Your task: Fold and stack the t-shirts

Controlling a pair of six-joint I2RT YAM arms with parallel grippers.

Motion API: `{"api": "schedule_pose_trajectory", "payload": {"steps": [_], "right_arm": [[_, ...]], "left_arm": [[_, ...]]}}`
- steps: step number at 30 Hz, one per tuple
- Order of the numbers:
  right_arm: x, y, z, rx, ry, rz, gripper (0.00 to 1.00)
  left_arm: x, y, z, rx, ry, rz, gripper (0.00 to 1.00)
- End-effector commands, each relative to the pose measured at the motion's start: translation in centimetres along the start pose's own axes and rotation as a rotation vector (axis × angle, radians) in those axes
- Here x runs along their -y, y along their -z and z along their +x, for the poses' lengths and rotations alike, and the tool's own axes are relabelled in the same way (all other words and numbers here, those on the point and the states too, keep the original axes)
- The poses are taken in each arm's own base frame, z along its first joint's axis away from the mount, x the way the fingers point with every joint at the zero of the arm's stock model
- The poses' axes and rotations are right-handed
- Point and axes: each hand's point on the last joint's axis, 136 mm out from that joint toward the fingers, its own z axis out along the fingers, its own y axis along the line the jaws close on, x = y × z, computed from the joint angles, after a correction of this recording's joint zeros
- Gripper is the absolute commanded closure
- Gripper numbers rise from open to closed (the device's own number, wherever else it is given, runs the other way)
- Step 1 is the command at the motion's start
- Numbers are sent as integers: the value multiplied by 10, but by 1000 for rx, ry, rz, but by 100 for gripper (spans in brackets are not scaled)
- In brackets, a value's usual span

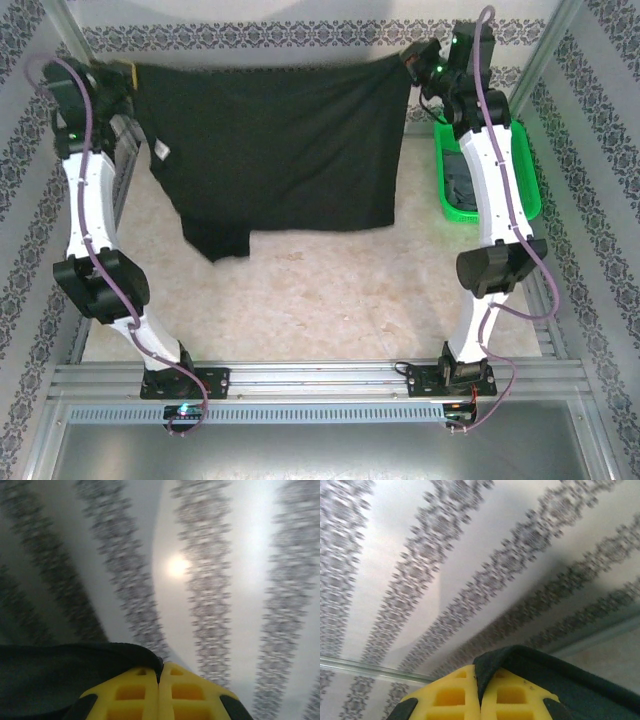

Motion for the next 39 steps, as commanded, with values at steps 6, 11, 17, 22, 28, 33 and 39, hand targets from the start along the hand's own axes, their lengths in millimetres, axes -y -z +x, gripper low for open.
{"api": "schedule_pose_trajectory", "payload": {"steps": [6,11,17,22,28,33,39], "right_arm": [[-35,77,-42,159,34,-24,100],[63,96,12,123,-34,217,100],[226,100,133,-122,-138,542,93],[314,109,204,-380,-208,764,65],[324,134,215,-407,-131,832,53],[323,153,229,-440,-93,841,53],[319,166,261,-530,-57,846,53]], "left_arm": [[115,116,-10,160,-241,27,100],[-1,137,24,161,-105,-185,98],[-222,131,127,-85,180,-405,87],[-332,168,177,-201,235,-616,47],[-349,222,203,-296,146,-798,37],[-354,278,218,-314,85,-950,40],[-377,321,241,-423,83,-1115,40]]}}
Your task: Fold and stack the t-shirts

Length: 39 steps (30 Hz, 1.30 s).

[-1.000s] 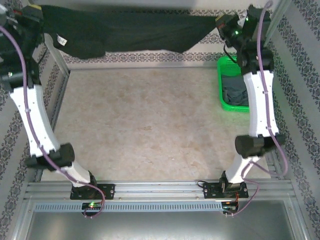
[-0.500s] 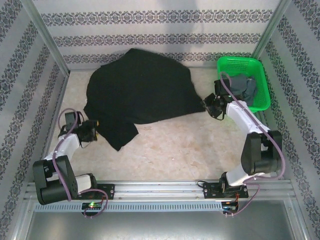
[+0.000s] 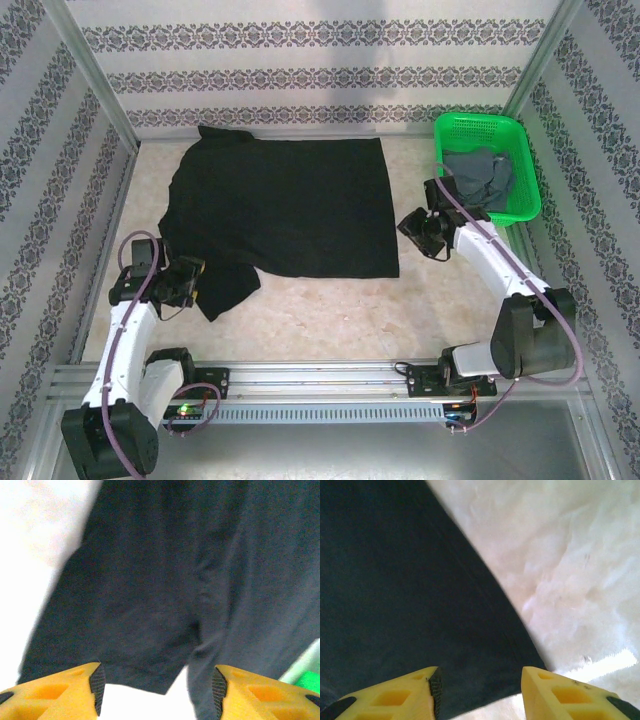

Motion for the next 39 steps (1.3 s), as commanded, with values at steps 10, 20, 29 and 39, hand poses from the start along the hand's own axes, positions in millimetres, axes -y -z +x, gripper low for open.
{"api": "schedule_pose_trajectory", "payload": {"steps": [10,20,29,39], "right_arm": [[47,-21,62,-159,12,140,50],[61,-42,64,-176,-62,166,52],[53,-61,61,-194,-112,157,63],[61,-72,74,-209,-174,206,65]], "left_arm": [[-77,-20,20,-89,-89,-359,35],[-64,-60,20,-126,-96,-298,70],[-51,-30,13,-68,-131,-289,100],[-59,5,25,-72,-115,-291,100]]}}
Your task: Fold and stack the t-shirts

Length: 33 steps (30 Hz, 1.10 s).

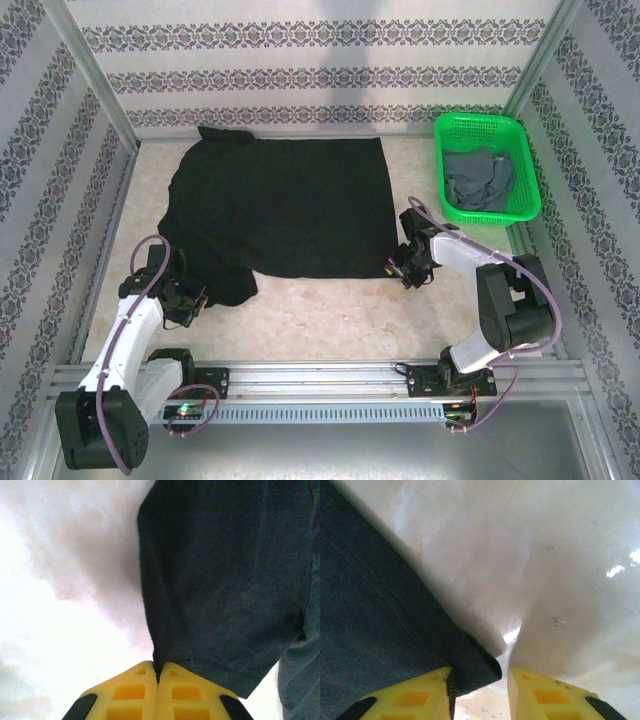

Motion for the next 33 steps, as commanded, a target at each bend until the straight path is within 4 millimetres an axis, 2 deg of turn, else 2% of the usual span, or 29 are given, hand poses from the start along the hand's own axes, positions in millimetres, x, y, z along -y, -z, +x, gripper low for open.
{"api": "schedule_pose_trajectory", "payload": {"steps": [1,3,8,11,14,20,23,25,28,33], "right_arm": [[1,-6,3,-5,-40,0,66],[-3,-10,0,-6,-37,-5,70],[-11,-9,-20,43,-34,-2,99],[-9,8,-26,97,-14,3,100],[3,25,-23,131,5,26,100],[42,46,-3,134,43,109,100],[55,41,8,97,50,123,100],[61,34,14,65,47,141,100],[58,31,15,51,39,136,100],[33,53,5,95,25,73,100]], "left_arm": [[-11,14,8,-16,-1,-57,100],[-12,20,9,-14,3,-53,100],[-19,36,16,-12,44,-58,100],[-31,53,17,30,75,-78,100],[-45,62,22,45,110,-99,100],[-58,55,39,-12,172,-92,100],[-56,44,48,-72,197,-71,100],[-48,35,50,-101,193,-36,100],[-28,35,41,-82,173,28,100],[31,65,5,58,69,170,100]]}}
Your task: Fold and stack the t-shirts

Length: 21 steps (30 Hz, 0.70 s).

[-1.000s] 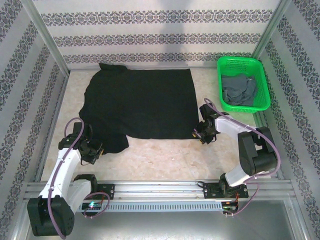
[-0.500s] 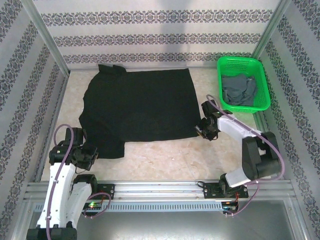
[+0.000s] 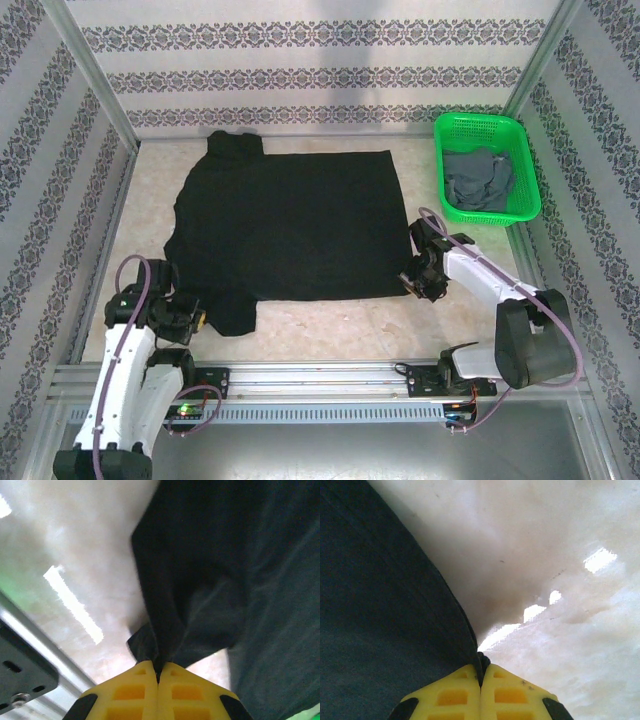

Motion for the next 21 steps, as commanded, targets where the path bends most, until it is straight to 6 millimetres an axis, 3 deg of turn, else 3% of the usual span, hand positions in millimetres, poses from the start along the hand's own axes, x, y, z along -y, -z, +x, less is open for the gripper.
{"api": "schedule_pose_trajectory", "payload": {"steps": [1,5,12,15,21], "right_arm": [[-19,23,-8,28,-9,-46,100],[-39,38,-17,33,-49,-84,100],[-74,44,-34,0,-160,-139,100],[-85,49,-45,17,-194,-135,100],[-92,48,-64,47,-285,-110,100]], "left_arm": [[67,27,-22,112,-101,189,100],[118,36,-38,157,-128,300,100],[196,35,-60,197,-186,445,100],[220,29,-66,190,-217,458,100],[243,30,-87,246,-226,473,100]]}}
